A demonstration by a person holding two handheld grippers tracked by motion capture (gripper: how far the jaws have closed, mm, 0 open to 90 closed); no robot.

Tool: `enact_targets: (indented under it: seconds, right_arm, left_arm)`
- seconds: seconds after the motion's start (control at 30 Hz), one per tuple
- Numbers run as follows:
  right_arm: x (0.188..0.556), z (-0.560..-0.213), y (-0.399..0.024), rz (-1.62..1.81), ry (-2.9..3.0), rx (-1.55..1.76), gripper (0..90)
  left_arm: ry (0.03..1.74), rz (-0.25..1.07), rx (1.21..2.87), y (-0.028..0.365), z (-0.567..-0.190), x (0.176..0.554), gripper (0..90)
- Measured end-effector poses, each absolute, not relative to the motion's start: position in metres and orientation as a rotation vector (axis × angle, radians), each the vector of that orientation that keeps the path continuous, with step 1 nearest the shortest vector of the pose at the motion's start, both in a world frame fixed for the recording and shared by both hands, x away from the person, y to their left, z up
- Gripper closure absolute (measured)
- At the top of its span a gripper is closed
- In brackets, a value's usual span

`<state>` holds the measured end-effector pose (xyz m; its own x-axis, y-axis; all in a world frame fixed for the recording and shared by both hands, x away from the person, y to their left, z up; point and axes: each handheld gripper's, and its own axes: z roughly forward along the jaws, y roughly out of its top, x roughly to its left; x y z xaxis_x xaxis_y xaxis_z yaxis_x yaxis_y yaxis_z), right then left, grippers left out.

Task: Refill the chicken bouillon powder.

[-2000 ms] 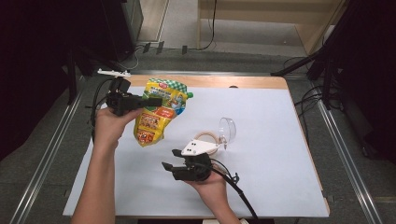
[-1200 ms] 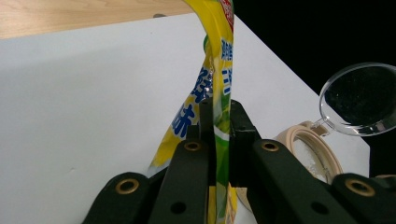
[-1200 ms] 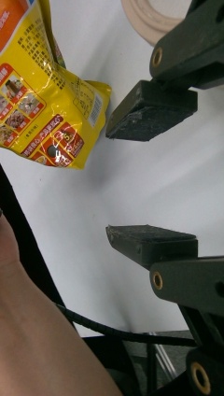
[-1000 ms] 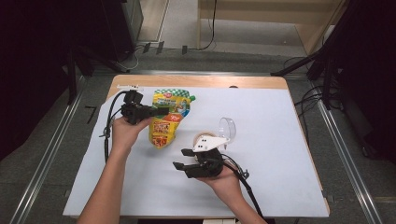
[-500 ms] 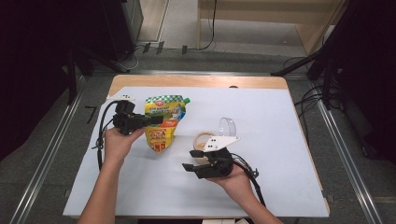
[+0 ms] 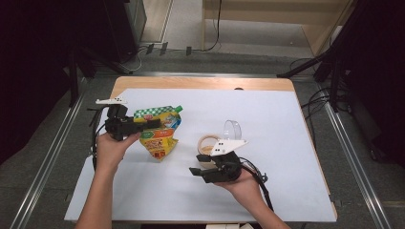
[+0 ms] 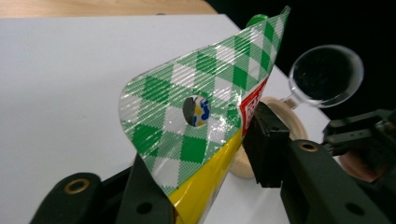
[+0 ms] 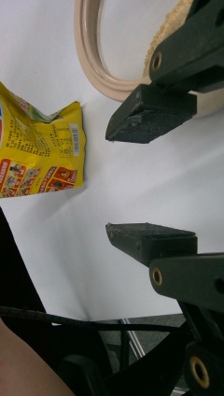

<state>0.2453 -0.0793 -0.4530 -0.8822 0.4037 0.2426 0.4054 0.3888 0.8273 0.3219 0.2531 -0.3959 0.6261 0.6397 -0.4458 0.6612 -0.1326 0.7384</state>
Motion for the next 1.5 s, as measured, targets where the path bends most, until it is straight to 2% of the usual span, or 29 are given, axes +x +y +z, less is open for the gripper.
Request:
enact_targets:
  seconds: [0.33,0.63,0.93,1.13,1.5]
  right_arm:
    - [0.245,-0.450,-0.085,-1.539,-2.622,-0.782,49.3]
    - [0.245,-0.447,-0.086,-1.535,-2.625,-0.787,49.3]
    - [0.245,-0.447,-0.085,-1.523,-2.637,-0.783,49.3]
    - [0.244,-0.442,-0.087,-1.521,-2.648,-0.784,49.2]
    - [0.245,-0.429,-0.096,-1.528,-2.628,-0.805,51.1]
  left_arm:
    - [1.047,-0.070,1.824,0.256,-0.384,0.319,59.4]
    - [1.058,-0.059,1.801,0.264,-0.376,0.317,51.5]
    - [1.089,-0.058,1.794,0.270,-0.370,0.315,48.0]
    - [1.127,0.000,1.823,0.277,-0.357,0.308,44.3]
    - [1.196,0.068,1.757,0.313,-0.352,0.298,41.8]
